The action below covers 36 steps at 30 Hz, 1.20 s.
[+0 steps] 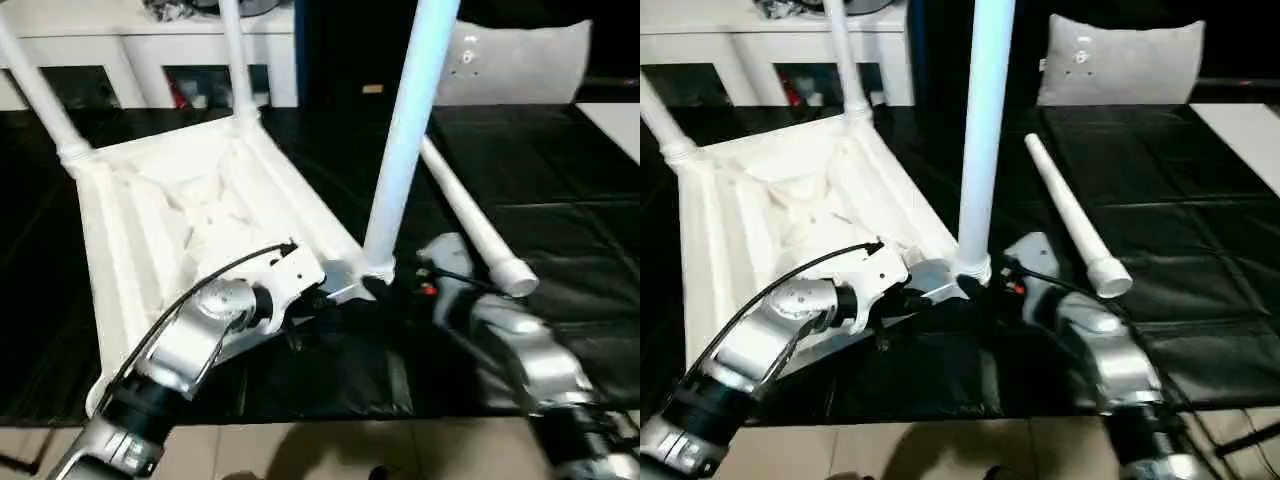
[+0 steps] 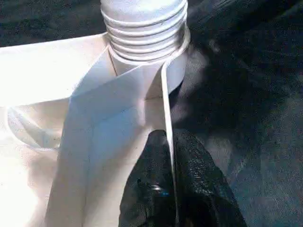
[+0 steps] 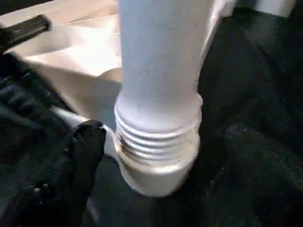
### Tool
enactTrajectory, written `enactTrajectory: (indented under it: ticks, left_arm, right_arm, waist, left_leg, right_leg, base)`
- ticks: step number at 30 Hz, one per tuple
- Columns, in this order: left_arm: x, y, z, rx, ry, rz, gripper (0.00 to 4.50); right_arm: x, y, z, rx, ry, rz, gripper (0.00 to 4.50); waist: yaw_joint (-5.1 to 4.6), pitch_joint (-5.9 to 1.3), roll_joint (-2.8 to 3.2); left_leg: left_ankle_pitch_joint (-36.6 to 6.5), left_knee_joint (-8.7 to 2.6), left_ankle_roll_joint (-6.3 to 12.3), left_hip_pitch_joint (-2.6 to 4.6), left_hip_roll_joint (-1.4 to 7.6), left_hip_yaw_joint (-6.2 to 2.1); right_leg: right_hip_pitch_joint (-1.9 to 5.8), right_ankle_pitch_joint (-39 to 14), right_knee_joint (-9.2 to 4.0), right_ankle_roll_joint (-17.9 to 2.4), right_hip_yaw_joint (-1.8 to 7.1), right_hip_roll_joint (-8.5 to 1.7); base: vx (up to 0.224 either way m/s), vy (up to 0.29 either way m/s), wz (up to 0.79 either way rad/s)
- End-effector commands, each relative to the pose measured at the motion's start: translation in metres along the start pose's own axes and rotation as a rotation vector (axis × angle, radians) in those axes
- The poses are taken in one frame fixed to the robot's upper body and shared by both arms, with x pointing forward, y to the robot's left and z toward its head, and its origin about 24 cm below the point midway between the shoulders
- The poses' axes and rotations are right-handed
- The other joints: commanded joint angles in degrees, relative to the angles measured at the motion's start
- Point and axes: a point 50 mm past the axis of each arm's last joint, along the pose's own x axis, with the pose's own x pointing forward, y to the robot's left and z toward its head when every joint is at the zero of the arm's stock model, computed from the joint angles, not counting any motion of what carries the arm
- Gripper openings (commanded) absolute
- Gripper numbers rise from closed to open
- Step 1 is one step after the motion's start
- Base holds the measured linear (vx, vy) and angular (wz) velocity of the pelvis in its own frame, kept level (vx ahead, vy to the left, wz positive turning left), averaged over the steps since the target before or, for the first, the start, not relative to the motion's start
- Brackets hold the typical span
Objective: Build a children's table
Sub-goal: Rotate leg to tighten
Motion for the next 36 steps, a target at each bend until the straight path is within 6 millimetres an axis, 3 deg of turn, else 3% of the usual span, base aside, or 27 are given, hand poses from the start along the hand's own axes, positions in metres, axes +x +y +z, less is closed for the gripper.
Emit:
enactTrajectory:
  ticks: [1,5,6,7,11,19,20,24,36]
  left_arm:
    - [-0.001,-0.002,0.017,0.094,-0.088,-0.096,0.00]
    - [-0.005,-0.004,0.015,0.142,-0.065,-0.179,0.00]
    - [-0.006,-0.005,0.014,0.156,-0.056,-0.206,0.00]
    - [-0.006,-0.005,0.014,0.159,-0.055,-0.213,0.00]
    - [-0.008,-0.007,0.012,0.186,-0.037,-0.274,0.00]
    - [-0.008,-0.014,0.011,0.212,-0.035,-0.339,0.00]
    - [-0.008,-0.014,0.011,0.212,-0.035,-0.340,0.00]
    - [-0.008,-0.015,0.010,0.211,-0.032,-0.352,0.00]
    - [-0.009,-0.019,0.006,0.221,-0.015,-0.367,0.00]
  right_arm:
    - [-0.007,0.002,0.010,-0.027,-0.035,0.094,4.44]
    - [-0.012,0.004,0.013,-0.041,-0.002,0.204,4.44]
    - [-0.012,0.004,0.013,-0.047,0.014,0.231,4.44]
    - [-0.012,0.004,0.013,-0.049,0.019,0.239,4.44]
    - [-0.012,0.006,0.011,-0.029,0.057,0.305,4.44]
    - [-0.003,0.009,0.008,-0.024,0.079,0.371,4.44]
    - [-0.003,0.009,0.008,-0.021,0.078,0.373,4.18]
    - [-0.005,0.009,0.008,0.038,0.061,0.408,3.92]
    - [-0.004,0.010,0.001,0.090,0.084,0.434,2.90]
  waist:
    - [0.22,-3.59,-0.68]
    - [0.51,-3.53,-0.48]
    - [0.71,-3.50,0.26]
    - [0.80,-3.55,-0.10]
    - [1.31,-3.82,-0.02]
    - [1.35,-3.79,-0.33]
    - [1.36,-3.80,-0.35]
    - [1.42,-3.94,-0.42]
    - [1.57,-4.02,-0.43]
  left_leg:
    - [-10.1,-2.94,5.57,-0.33,0.20,1.25]
    - [-11.9,-3.19,4.95,-0.06,0.66,1.01]
    - [-12.6,-3.18,4.55,0.05,0.69,0.98]
    - [-13.0,-3.20,4.18,0.02,0.76,0.97]
    - [-12.1,-3.08,3.85,0.05,0.84,0.85]
    - [-12.2,-2.94,3.63,-0.13,0.66,0.95]
    - [-12.2,-2.90,3.75,-0.14,0.66,1.00]
    - [-10.7,-2.82,4.31,-0.16,0.75,0.94]
    - [-9.7,-2.67,4.23,-0.20,0.73,0.97]
  right_leg:
    - [4.21,-16.2,-3.88,-10.2,2.25,-2.18]
    - [3.90,-19.1,-4.03,-9.2,2.25,-2.12]
    - [3.74,-19.2,-3.97,-9.5,2.27,-2.15]
    - [3.81,-18.8,-4.00,-9.7,2.26,-2.13]
    - [3.97,-14.1,-3.26,-11.4,2.41,-2.12]
    - [4.02,-18.2,-3.57,-10.1,2.32,-2.38]
    - [3.99,-18.1,-3.63,-10.1,2.32,-2.37]
    - [4.12,-15.1,-3.23,-11.0,2.31,-2.21]
    - [4.16,-15.3,-3.13,-11.1,2.26,-2.28]
  base:
    - [0.000,0.000,0.00]
    - [0.000,0.000,0.00]
    - [0.000,0.000,0.00]
    - [0.000,0.000,0.00]
    - [0.000,0.000,0.00]
    - [0.000,0.000,0.00]
    - [0.000,0.000,0.00]
    - [0.000,0.000,0.00]
    - [0.000,0.000,0.00]
